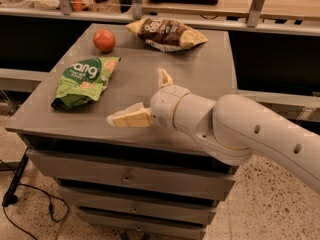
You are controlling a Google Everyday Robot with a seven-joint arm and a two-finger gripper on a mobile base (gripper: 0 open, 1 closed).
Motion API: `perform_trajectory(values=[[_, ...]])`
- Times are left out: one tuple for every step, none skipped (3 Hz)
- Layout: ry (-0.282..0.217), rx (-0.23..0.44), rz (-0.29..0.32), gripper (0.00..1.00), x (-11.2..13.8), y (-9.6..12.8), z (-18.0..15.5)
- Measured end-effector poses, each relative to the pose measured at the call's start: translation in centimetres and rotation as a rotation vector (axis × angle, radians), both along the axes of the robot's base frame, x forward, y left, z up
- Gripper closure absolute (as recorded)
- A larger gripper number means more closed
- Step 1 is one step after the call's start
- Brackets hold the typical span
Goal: Move green rice chip bag near brown chip bag
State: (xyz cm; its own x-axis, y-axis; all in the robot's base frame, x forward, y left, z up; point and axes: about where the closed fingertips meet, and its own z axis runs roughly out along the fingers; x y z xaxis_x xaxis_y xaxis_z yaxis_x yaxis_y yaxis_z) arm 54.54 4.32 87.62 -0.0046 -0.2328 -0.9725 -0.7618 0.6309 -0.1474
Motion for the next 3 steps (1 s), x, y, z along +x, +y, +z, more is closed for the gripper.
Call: perform_trajectory(values=[[-0.007, 0.036, 0.007, 0.0, 1.8, 2.2, 0.1], [-0.007, 0.048, 0.065, 0.0, 3.3, 4.9, 1.1], [0.004, 0.036, 0.129, 0.0, 4.4, 7.1, 1.0]])
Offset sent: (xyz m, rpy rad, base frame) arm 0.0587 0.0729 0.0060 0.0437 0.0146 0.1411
